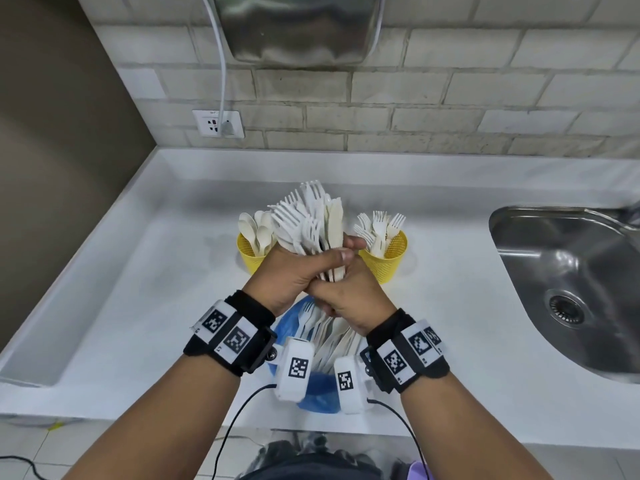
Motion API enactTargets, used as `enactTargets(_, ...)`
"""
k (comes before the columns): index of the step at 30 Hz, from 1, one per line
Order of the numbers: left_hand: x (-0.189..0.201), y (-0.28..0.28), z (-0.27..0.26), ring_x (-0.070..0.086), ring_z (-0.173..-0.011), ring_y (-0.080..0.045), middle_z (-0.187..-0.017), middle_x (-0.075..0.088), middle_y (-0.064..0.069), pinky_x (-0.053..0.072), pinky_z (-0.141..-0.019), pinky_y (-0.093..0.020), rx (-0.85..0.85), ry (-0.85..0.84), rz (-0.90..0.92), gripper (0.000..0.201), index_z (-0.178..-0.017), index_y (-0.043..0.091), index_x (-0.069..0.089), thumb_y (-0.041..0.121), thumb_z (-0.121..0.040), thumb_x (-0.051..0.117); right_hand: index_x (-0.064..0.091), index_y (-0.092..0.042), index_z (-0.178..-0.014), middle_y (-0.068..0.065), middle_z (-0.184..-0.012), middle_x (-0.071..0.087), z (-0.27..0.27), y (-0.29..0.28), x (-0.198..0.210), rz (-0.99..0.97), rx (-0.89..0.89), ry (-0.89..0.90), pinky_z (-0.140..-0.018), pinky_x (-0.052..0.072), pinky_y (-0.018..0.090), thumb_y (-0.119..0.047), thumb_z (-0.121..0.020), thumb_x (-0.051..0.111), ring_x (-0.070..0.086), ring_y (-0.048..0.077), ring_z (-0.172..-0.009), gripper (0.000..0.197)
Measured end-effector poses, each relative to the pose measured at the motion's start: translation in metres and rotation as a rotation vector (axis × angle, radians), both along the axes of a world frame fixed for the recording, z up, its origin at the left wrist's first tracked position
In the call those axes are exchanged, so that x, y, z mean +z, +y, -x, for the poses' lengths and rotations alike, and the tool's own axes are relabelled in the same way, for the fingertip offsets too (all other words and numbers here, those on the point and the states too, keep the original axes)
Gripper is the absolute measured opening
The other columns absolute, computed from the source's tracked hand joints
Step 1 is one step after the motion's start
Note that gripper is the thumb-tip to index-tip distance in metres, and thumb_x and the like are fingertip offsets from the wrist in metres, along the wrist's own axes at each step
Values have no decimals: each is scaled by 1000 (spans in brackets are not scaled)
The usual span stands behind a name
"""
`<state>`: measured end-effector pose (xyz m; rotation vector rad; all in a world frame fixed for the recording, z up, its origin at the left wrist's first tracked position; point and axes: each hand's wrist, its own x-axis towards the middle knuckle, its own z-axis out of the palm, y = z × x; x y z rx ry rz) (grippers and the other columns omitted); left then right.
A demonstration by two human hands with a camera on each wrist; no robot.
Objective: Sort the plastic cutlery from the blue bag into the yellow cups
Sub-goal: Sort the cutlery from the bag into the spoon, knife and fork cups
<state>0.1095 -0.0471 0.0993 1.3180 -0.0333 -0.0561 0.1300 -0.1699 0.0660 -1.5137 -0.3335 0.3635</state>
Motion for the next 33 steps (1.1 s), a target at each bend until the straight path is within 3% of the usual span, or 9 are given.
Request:
enactTargets(3,-1,-3,-1,73,-99,-21,-98,77,-9,55,-93,-34,48,-25,-58,19,-97,5,73,-11,-85,72,72,-23,-111,-4,-104,78,-6,15,-9,51,-160,-95,-91,60,38,-17,-78,72,74,11,-99,33)
enactTargets(5,-2,-6,0,72,-89,-14,-91,76,-2,55,-86,-26,107,-54,-109,20,-98,1,71,-9,-82,77,71,-21,-119,0,-113,77,-6,23,-11,78,-218,-182,-99,56,49,-25,-84,69,72,18,-110,36)
enactTargets(9,-2,2,-3,74,-98,-12,-100,79,1,55,-87,-21,167,-68,-154,25,-104,9,73,-3,-83,80,65,-23,-125,-3,-116,75,-6,28,-11,34,-199,-198,-102,56,45,-3,-83,70,70,17,-113,46)
enactTargets(13,-2,22,-5,75,-103,-22,-107,79,-10,59,-91,-31,62,-40,-210,23,-112,5,72,0,-89,74,63,-7,-91,-3,-57,65,-2,25,-1,73,90,98,-48,46,30,8,-80,64,60,10,-47,19)
enactTargets(15,-2,30,-5,76,-102,-23,-107,79,-12,59,-88,-29,-5,-42,-250,25,-115,1,70,1,-89,74,59,-6,-82,1,-50,58,-1,27,-2,46,144,214,-40,35,22,1,-76,64,51,12,-39,11)
enactTargets(21,-4,46,-11,74,-108,-25,-109,78,-12,57,-99,-40,-14,-50,-218,25,-110,8,73,0,-86,78,61,-27,-86,-15,-66,62,-13,59,-13,64,-129,-59,-58,49,28,-1,-83,60,58,10,-64,26)
enactTargets(25,-6,52,-12,74,-107,-19,-108,79,-5,56,-98,-34,73,-87,-203,27,-110,15,73,5,-86,80,55,6,-102,8,-62,58,-22,74,-27,163,-125,-44,-45,45,29,-4,-71,60,59,17,-49,33)
enactTargets(28,-5,61,-12,74,-107,-21,-106,79,-10,57,-93,-34,83,-44,-170,20,-106,7,77,8,-86,78,60,8,-104,11,-68,64,-19,63,-22,186,41,-49,-54,51,28,-13,-71,71,65,12,-59,40)
enactTargets(33,-10,65,-16,74,-103,-31,-104,77,-19,58,-91,-36,87,-4,-125,27,-102,2,77,22,-85,77,66,-28,-120,-10,-105,73,-31,17,-8,321,335,-106,-84,55,29,-22,-89,76,67,7,-85,33)
